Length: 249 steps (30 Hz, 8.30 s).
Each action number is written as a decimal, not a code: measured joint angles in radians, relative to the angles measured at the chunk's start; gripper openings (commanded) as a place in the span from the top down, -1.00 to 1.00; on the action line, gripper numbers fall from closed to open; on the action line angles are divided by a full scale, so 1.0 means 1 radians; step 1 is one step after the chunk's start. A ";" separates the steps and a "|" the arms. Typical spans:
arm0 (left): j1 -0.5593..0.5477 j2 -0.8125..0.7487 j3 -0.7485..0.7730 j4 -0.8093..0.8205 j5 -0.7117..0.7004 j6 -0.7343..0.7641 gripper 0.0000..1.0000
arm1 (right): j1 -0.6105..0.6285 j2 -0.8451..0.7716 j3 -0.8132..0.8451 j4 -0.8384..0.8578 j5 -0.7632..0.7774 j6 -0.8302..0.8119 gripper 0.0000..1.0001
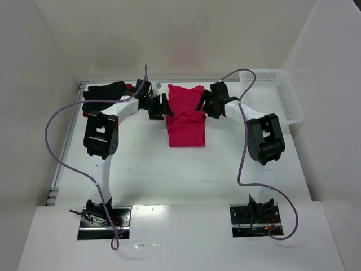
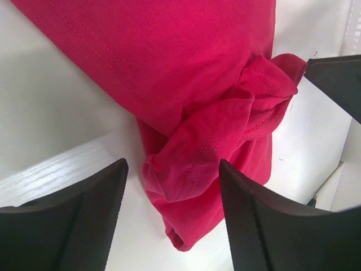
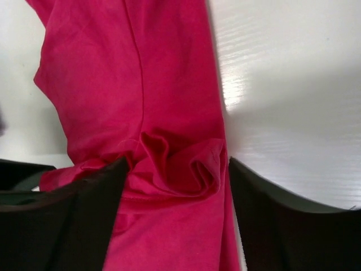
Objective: Fold and stack the t-shirts
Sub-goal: Fold the folded rectangular tshirt in 1/3 of the way
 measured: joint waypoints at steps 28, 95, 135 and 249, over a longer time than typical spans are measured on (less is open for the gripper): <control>-0.118 -0.128 -0.161 0.050 0.032 0.094 0.83 | 0.000 -0.136 -0.209 0.064 -0.095 -0.128 0.80; -0.042 -0.046 -0.079 0.083 -0.049 0.121 -0.27 | 0.000 0.029 -0.034 0.064 -0.008 -0.217 0.21; -0.011 0.096 0.214 0.065 -0.155 0.069 0.26 | 0.000 0.164 0.246 0.034 0.032 -0.231 0.29; -0.190 -0.230 -0.525 0.392 -0.065 -0.165 0.81 | 0.037 -0.243 -0.460 0.150 -0.149 -0.137 0.46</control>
